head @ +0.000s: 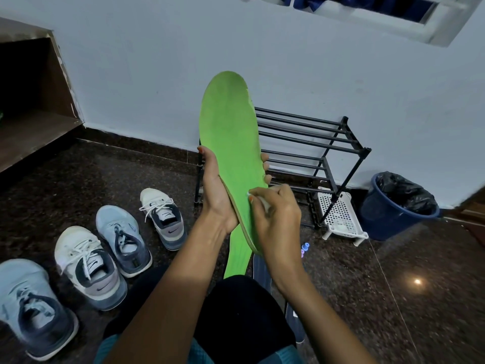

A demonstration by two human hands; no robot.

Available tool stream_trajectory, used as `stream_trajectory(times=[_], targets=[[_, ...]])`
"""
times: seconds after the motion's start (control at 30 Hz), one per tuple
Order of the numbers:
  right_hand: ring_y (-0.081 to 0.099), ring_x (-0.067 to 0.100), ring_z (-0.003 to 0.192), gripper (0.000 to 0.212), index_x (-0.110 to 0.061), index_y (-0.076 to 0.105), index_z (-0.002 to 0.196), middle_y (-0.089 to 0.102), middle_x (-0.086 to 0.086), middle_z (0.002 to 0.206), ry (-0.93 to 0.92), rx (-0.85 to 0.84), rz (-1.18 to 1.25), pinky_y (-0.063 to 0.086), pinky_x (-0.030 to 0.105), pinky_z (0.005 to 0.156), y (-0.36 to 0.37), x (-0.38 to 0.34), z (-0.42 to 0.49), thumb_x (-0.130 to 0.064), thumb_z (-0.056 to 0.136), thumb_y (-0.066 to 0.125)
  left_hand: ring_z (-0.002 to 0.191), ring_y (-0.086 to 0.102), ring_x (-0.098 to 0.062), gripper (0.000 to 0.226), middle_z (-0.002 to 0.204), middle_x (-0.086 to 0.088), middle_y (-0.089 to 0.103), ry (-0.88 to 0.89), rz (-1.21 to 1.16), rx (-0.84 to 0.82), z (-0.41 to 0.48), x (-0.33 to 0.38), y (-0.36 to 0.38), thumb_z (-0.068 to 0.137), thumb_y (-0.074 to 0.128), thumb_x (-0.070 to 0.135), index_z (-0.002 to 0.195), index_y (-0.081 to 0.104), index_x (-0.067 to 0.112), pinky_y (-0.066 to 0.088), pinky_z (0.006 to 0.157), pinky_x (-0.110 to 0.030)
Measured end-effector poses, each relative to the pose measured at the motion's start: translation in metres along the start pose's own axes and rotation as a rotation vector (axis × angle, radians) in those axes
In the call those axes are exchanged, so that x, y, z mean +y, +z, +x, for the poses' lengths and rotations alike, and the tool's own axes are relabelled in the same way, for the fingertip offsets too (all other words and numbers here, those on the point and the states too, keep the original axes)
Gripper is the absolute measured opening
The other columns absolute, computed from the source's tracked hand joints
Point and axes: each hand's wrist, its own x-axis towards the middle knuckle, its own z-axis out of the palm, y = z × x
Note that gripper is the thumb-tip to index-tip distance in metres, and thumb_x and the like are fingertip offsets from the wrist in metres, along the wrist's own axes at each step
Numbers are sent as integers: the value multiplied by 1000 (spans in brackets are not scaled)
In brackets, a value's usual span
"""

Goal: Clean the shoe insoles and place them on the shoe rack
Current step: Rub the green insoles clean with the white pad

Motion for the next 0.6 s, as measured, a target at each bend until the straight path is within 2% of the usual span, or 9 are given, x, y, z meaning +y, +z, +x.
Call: stream_trajectory(times=[0.1,0.17,0.23,0.33,0.43,0.53,0.6], targets=[[52,19,82,14,-1,67,97,47,0,85,32,37,-29,39,19,71,0,3,12,-1,86,59,83,65,-24,91,95,-16,68,-11,44,18,0,-1,-1,88,7,73,110,63,4,54,77,-37],[51,18,82,14,-1,67,98,46,-1,86,41,42,-27,40,20,72,2,3,13,-2,87,58,82,66,-24,91,93,-15,69,-10,42,26,-1,-1,0,89,7,72,110,63,3,55,76,-36],[51,16,83,15,0,67,98,47,0,86,51,32,10,38,16,73,4,1,8,-1,86,58,79,63,-24,91,93,-16,67,-5,21,24,-1,-1,1,88,7,72,109,62,2,55,70,-35],[48,-2,76,15,0,69,97,48,1,83,54,-35,111,35,5,70,3,-5,-6,1,85,60,74,59,-24,91,92,-17,62,8,-32,15,-2,2,3,88,9,73,105,62,1,51,65,-33],[48,-8,77,14,-1,70,95,46,-4,79,40,-70,146,33,1,68,0,-9,-15,0,84,62,74,58,-24,91,92,-17,61,14,-36,3,-2,4,2,89,8,73,105,62,1,50,64,-32],[46,0,74,14,0,69,94,46,-2,80,5,-34,60,35,5,68,-3,-5,-9,0,83,62,76,59,-25,93,95,-18,62,2,-14,-3,-2,2,1,88,8,73,107,62,1,51,67,-33],[49,13,76,14,0,68,96,44,-6,79,18,2,1,37,13,68,-3,1,1,0,84,61,80,62,-26,94,98,-18,64,-7,21,4,-2,1,0,88,7,73,113,61,0,53,70,-34]])
